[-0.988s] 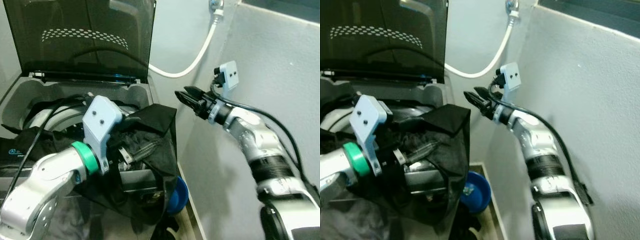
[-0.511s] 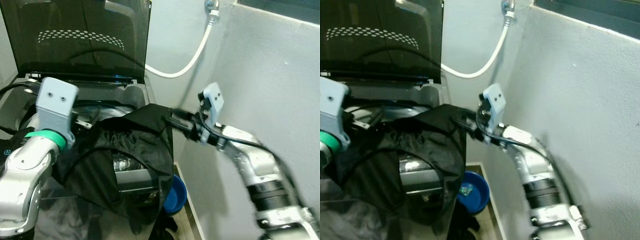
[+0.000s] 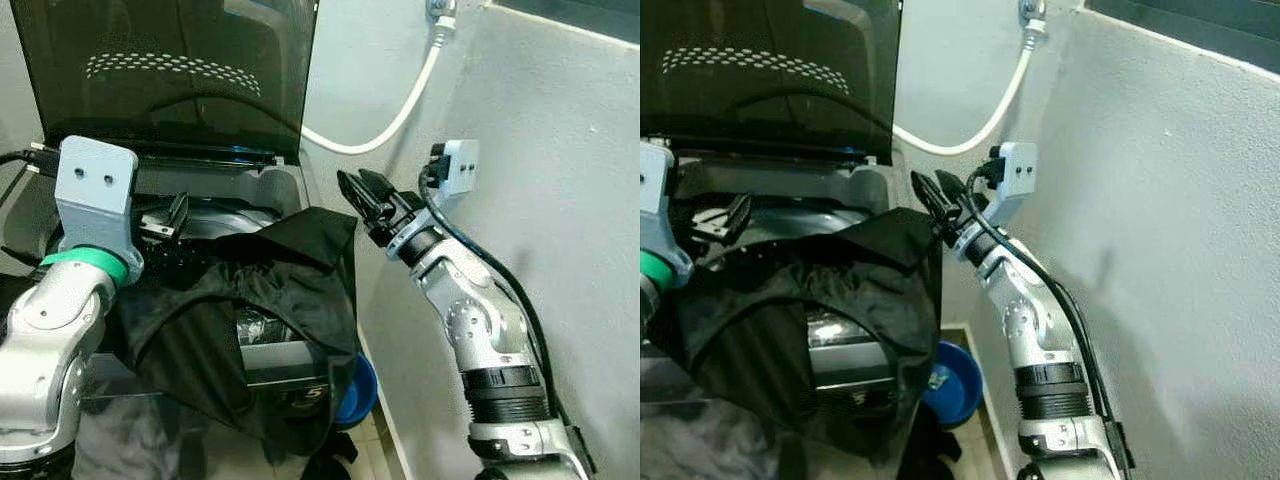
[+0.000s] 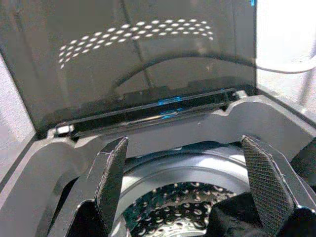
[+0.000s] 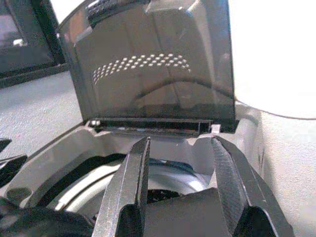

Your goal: Clothes washing

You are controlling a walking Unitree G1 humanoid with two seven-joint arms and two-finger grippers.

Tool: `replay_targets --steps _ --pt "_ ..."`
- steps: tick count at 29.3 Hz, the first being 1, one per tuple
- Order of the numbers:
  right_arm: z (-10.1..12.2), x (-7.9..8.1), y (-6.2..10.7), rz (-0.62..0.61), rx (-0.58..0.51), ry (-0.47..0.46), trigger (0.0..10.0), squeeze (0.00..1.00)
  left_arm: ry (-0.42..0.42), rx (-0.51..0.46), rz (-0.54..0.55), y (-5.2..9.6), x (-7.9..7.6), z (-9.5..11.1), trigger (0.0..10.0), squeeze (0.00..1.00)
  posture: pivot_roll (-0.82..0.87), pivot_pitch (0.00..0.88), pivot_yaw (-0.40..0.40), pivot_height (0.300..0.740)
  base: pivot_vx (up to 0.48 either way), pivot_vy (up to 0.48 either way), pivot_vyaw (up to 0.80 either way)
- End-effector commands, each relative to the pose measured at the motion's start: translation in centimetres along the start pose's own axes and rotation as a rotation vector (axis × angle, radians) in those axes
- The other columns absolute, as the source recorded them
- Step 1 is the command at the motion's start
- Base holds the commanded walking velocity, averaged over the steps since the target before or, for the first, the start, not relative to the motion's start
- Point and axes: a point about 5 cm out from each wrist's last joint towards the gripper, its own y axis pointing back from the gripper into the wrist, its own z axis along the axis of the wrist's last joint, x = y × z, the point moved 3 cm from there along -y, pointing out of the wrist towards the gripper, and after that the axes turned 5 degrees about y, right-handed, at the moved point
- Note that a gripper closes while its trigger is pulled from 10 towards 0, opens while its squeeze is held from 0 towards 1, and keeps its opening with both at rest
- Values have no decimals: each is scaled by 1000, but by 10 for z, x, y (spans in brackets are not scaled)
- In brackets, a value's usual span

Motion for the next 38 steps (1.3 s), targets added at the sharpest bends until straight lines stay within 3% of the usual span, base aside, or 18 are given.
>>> replay_targets --steps 1,15,20,26,38 --pt "1 -3 3 -20 -3 -1 10000 0 -1 -11 -15 -1 -4 2 10000 0 77 54 -102 740 0 480 0" --pt "-2 -2 5 -59 -3 -28 10000 0 4 -20 -24 -2 -7 4 10000 0 77 54 -100 740 0 480 0" --pt "-3 -2 4 -63 1 -40 10000 0 17 18 -75 0 -11 1 10000 0 78 54 -100 740 0 -96 0" --pt "-5 -2 4 -64 9 -44 10000 0 0 14 -24 -2 -4 1 10000 0 77 54 -104 740 0 -240 0" --pt "-6 -2 5 -68 14 -46 10000 0 -13 11 -48 -3 -9 1 10000 0 80 37 -104 740 0 0 0"
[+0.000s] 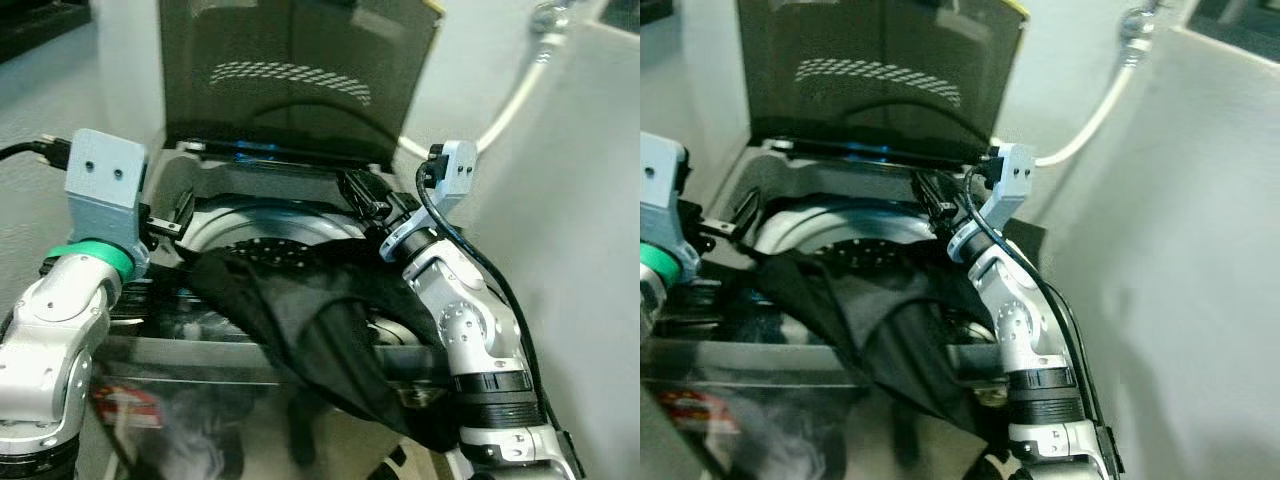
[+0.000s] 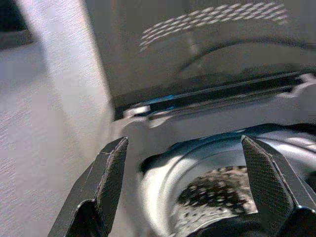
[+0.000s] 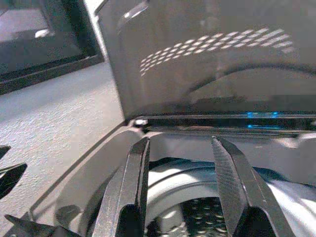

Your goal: Clothes washing

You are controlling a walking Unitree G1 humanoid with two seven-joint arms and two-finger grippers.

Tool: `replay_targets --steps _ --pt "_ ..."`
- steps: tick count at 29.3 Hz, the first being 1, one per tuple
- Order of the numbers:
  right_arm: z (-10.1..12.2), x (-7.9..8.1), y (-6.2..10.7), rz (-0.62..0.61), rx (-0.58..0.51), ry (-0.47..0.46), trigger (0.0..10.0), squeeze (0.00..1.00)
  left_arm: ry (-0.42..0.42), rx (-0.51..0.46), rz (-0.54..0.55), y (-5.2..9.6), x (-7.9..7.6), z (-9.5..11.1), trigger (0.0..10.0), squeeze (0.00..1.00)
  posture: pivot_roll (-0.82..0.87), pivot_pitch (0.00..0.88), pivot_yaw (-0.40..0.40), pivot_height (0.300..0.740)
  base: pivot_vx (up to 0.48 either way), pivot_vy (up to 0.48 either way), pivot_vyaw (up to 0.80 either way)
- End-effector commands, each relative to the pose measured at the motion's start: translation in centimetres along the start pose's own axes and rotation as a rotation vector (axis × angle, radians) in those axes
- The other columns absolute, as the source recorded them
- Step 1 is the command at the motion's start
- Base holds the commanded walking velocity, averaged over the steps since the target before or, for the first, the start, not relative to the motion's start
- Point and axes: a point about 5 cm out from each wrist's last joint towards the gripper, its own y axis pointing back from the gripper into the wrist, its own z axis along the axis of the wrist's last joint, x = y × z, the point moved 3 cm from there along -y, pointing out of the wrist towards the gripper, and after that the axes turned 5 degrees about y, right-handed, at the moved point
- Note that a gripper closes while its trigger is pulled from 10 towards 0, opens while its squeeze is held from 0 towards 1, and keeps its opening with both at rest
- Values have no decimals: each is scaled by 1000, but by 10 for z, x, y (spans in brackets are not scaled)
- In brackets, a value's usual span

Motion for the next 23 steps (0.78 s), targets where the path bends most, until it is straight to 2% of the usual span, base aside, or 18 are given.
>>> replay_targets --steps 1,8,9,10,11,12,13,14,16,17,18,19,20,22,23 --pt "1 -4 3 -10 2 -3 10000 0 1 -4 -17 0 -3 0 10000 0 80 37 -104 740 0 0 0" --pt "1 -2 1 24 19 21 10000 0 -23 -10 -26 1 -3 1 10000 0 77 33 -103 740 0 0 0" --pt "5 -5 -3 46 34 48 10000 0 -37 -24 -63 2 -6 3 10000 0 78 31 -103 740 0 0 0" --pt "5 -5 -1 185 132 155 10000 0 -65 -47 -143 7 -10 9 10000 0 79 27 -106 740 0 0 0" --pt "3 -7 3 277 213 221 10000 0 -85 -62 -202 11 -13 14 10000 0 80 25 -107 740 0 0 0" --pt "3 -7 3 277 213 221 10000 0 -85 -62 -202 11 -13 14 10000 0 80 25 -107 740 0 0 0" --pt "0 -9 15 406 310 297 10000 0 -125 -58 -257 15 -12 16 10000 0 81 25 -107 740 0 0 0" --pt "-1 -8 31 526 391 294 10000 0 -167 -45 -301 20 -9 16 10000 0 83 28 -109 740 0 0 0" --pt "-1 -8 31 526 391 294 10000 0 -167 -45 -301 20 -9 16 10000 0 83 28 -109 740 0 0 0" --pt "0 -6 49 636 456 290 10000 0 -188 -31 -347 24 -8 16 10000 0 85 31 -109 740 0 0 0" --pt "0 -6 49 636 456 290 10000 0 -188 -31 -347 24 -8 16 10000 0 85 31 -109 740 0 0 0" --pt "-2 -4 65 730 526 300 10000 0 -214 -11 -379 28 -5 13 10000 0 82 33 -107 740 0 0 0" --pt "-4 -3 74 779 575 303 10000 0 -218 2 -398 30 -3 11 10000 0 76 39 -100 740 0 0 0" --pt "-4 -3 74 779 575 303 10000 0 -218 2 -398 30 -3 11 10000 0 76 39 -100 740 0 0 0" --pt "-8 0 79 807 605 307 10000 0 -220 19 -411 33 -1 7 10000 0 73 45 -96 740 0 0 0"
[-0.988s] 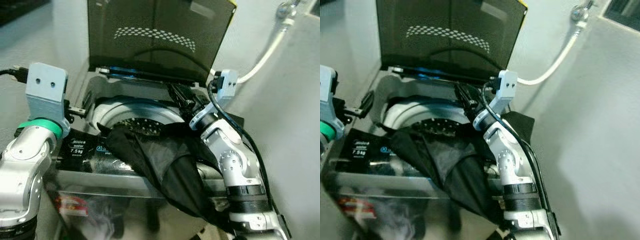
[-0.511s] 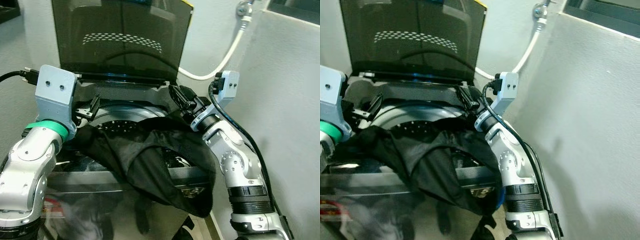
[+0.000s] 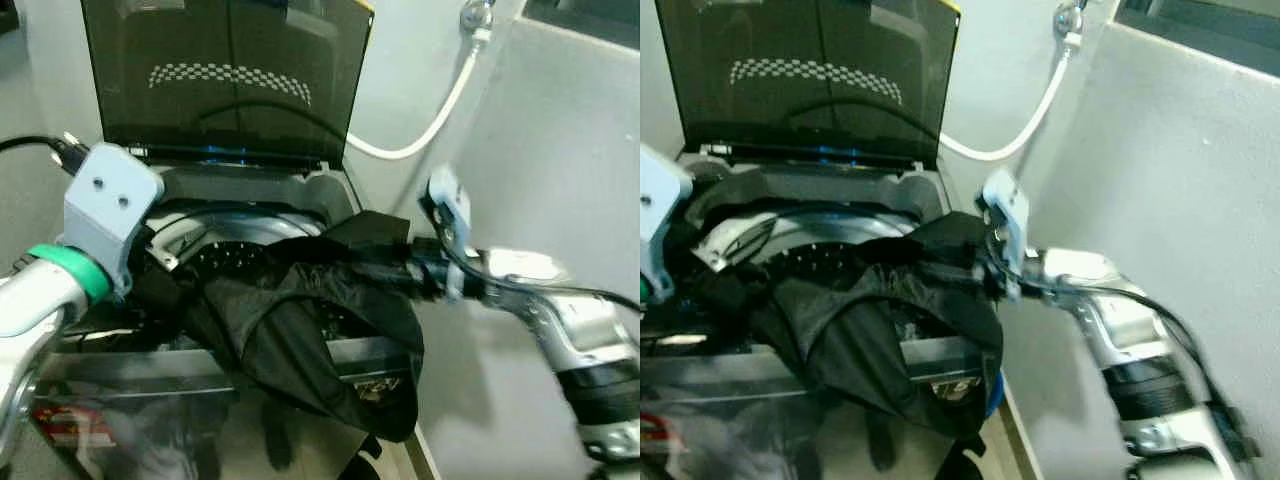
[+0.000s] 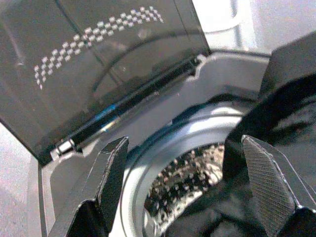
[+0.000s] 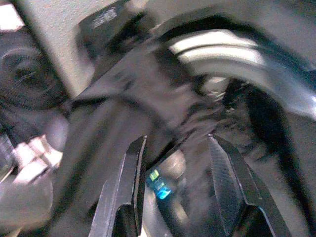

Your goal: Clothes washing

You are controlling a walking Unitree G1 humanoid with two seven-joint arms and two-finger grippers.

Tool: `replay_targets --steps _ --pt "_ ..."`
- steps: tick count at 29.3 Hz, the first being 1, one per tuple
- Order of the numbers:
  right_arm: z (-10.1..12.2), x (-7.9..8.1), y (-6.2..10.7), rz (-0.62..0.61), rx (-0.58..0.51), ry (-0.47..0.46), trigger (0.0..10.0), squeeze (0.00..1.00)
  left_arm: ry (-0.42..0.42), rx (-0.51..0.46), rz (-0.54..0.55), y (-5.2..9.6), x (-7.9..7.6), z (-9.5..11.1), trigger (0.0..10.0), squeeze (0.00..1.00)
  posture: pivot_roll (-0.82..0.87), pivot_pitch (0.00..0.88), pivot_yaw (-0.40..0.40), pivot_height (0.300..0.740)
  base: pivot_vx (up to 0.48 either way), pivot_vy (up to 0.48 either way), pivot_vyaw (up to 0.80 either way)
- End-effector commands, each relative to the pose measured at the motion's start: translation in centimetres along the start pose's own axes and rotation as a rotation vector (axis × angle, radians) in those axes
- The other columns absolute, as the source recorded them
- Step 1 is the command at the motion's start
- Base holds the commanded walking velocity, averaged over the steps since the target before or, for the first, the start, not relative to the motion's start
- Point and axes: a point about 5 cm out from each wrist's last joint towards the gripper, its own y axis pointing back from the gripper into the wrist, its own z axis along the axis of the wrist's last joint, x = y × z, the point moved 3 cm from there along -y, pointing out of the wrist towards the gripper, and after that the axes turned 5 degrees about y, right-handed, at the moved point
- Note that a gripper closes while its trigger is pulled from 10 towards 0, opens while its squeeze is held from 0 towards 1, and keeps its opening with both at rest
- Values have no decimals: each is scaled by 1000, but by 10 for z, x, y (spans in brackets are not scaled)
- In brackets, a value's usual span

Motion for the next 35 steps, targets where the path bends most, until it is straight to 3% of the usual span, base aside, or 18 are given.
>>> replay_targets --steps 1,4,5,6,12,17,21,22,31,34,35 --pt "-6 12 -3 71 26 -5 10000 0 -8 -8 -37 4 -4 1 10000 0 73 45 -96 740 0 0 0" --pt "-11 16 -7 91 38 -16 10000 0 -6 3 -41 6 -3 -3 10000 0 73 45 -96 740 0 0 0" --pt "-14 17 -16 78 38 -20 10000 424 -2 13 -27 7 0 -7 10000 0 73 45 -96 740 0 0 0" --pt "-18 16 -26 50 35 -20 10000 1000 6 16 -10 9 3 -9 10000 0 75 54 -96 740 0 0 0" --pt "-23 17 -47 61 29 -5 10000 1000 38 8 -4 14 9 -13 10000 0 81 57 -105 740 0 0 0" --pt "-32 30 -70 98 67 150 10000 1000 133 -53 -30 25 -3 -15 10000 0 83 56 -105 740 0 0 0" --pt "-28 33 -76 106 41 153 10000 1000 141 -55 -41 26 -8 -16 10000 0 81 56 -107 740 0 0 0" --pt "-26 35 -82 108 42 152 10000 0 155 -75 -64 28 -12 -14 10000 0 76 54 -108 740 0 0 0" --pt "-31 33 -95 102 80 184 10000 0 165 -79 -116 31 -17 -12 10000 0 75 53 -109 740 0 0 0" --pt "-35 30 -108 101 107 254 10000 0 157 -58 -114 32 -17 -17 10000 0 76 54 -114 740 0 0 0" --pt "-35 30 -110 103 115 266 6588 0 156 -55 -111 32 -17 -17 10000 0 79 54 -119 740 0 0 0"
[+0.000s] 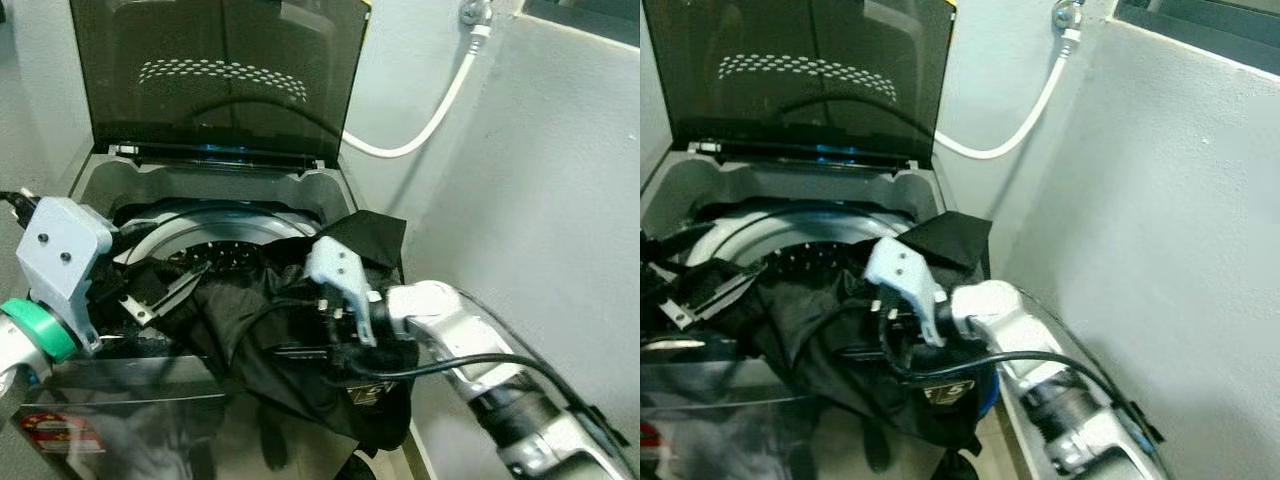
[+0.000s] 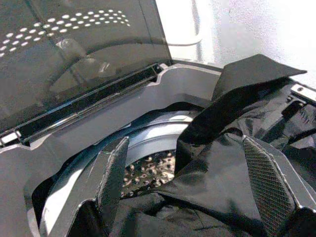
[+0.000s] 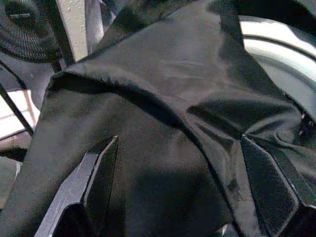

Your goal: Clothes washing

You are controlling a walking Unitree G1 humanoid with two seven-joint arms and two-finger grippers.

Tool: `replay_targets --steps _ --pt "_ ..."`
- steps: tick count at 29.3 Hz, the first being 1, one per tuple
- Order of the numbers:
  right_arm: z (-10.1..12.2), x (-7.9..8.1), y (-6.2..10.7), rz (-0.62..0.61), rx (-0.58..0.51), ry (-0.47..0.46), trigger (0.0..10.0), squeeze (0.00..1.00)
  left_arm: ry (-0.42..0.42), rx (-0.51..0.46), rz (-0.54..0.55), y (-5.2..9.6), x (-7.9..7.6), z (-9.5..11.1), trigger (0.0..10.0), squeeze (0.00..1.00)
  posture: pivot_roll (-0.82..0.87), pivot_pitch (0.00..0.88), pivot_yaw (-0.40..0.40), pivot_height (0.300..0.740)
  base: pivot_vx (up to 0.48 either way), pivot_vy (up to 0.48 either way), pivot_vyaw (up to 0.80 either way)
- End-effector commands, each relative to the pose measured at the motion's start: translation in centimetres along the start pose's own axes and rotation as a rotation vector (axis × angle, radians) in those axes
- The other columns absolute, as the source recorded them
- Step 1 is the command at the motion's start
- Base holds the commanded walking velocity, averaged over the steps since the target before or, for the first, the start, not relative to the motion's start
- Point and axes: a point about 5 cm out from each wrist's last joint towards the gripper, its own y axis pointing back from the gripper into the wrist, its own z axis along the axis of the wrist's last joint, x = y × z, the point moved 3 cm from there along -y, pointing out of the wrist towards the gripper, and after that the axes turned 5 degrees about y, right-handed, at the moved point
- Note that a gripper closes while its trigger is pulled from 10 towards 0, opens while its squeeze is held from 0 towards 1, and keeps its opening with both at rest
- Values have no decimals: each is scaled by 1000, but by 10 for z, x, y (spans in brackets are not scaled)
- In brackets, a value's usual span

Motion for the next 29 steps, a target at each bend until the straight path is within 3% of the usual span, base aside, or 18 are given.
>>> replay_targets --steps 1,2,5,6,7,23,29 --pt "-8 1 -2 9 43 19 6588 0 -7 9 -13 1 -3 -1 10000 0 79 54 -119 740 0 0 0" --pt "-8 0 -3 11 48 26 4353 0 -7 10 -11 1 -3 -1 10000 0 79 54 -119 740 0 0 0" --pt "-6 -1 -4 8 47 31 3608 0 -8 12 -10 1 -4 -1 10000 0 81 55 -121 740 0 0 0" --pt "-5 -2 -5 3 44 36 627 0 -9 14 -9 2 -4 -2 10000 0 80 56 -123 740 0 0 0" --pt "-3 -4 -6 -5 41 44 0 0 -11 17 -8 2 -4 -2 10000 0 81 56 -124 740 0 0 0" --pt "11 -23 -14 -74 -24 51 0 0 -6 29 -6 2 -5 -5 10000 0 79 62 -126 740 0 0 0" --pt "35 -48 -27 -162 -92 35 0 0 -4 30 13 4 -2 -6 10000 0 78 70 -136 740 0 0 0"
